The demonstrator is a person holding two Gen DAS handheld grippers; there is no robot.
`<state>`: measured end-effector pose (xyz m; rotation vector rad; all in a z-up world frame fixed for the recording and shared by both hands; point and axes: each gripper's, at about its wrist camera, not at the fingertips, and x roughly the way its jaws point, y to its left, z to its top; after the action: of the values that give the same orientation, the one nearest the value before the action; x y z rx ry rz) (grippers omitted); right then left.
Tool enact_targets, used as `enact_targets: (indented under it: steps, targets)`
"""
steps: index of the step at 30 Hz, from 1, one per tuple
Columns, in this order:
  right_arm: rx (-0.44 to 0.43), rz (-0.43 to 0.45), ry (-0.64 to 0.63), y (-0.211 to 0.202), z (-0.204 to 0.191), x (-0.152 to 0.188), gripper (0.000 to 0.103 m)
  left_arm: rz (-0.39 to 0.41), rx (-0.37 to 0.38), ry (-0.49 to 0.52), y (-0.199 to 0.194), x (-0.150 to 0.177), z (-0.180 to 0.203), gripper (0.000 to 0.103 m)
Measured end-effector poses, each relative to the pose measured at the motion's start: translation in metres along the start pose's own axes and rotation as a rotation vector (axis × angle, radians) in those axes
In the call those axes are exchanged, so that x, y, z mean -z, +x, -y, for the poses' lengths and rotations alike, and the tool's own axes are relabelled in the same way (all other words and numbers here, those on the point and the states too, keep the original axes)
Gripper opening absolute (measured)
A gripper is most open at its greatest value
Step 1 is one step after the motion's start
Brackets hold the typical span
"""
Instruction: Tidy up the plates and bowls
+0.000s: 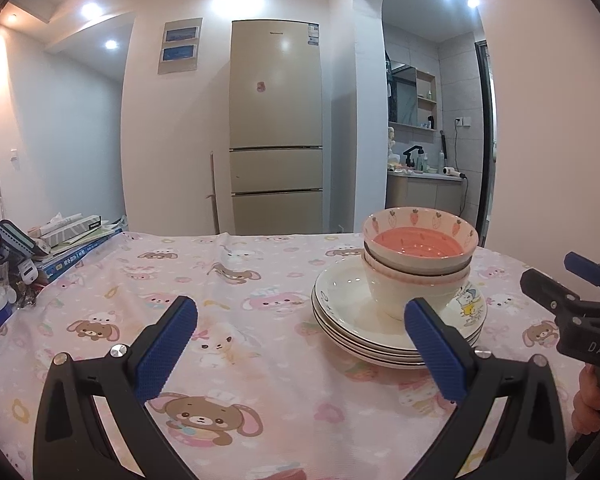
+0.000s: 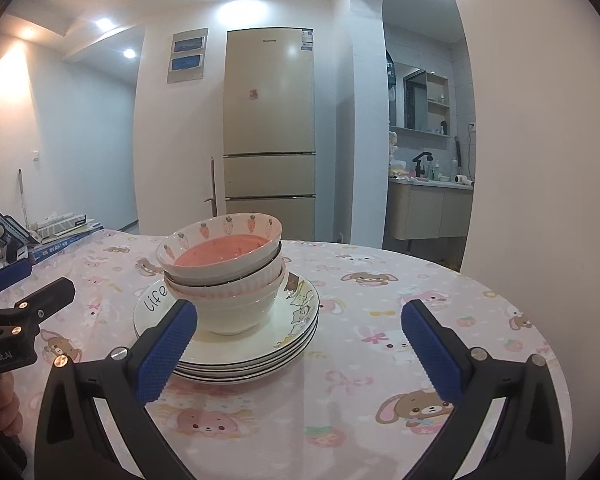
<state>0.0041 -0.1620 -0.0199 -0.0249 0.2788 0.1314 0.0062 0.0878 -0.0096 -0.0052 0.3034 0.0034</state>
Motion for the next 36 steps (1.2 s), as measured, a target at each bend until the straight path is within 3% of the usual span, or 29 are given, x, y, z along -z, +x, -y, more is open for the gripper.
enact_targets:
  steps: [36]
  targets:
    - [-0.003, -0.009, 0.002, 0.0028, -0.0009, 0.0032, 0.103, 0.000, -0.012, 0.001, -0.0007, -0.0001, -0.0003, 0.103]
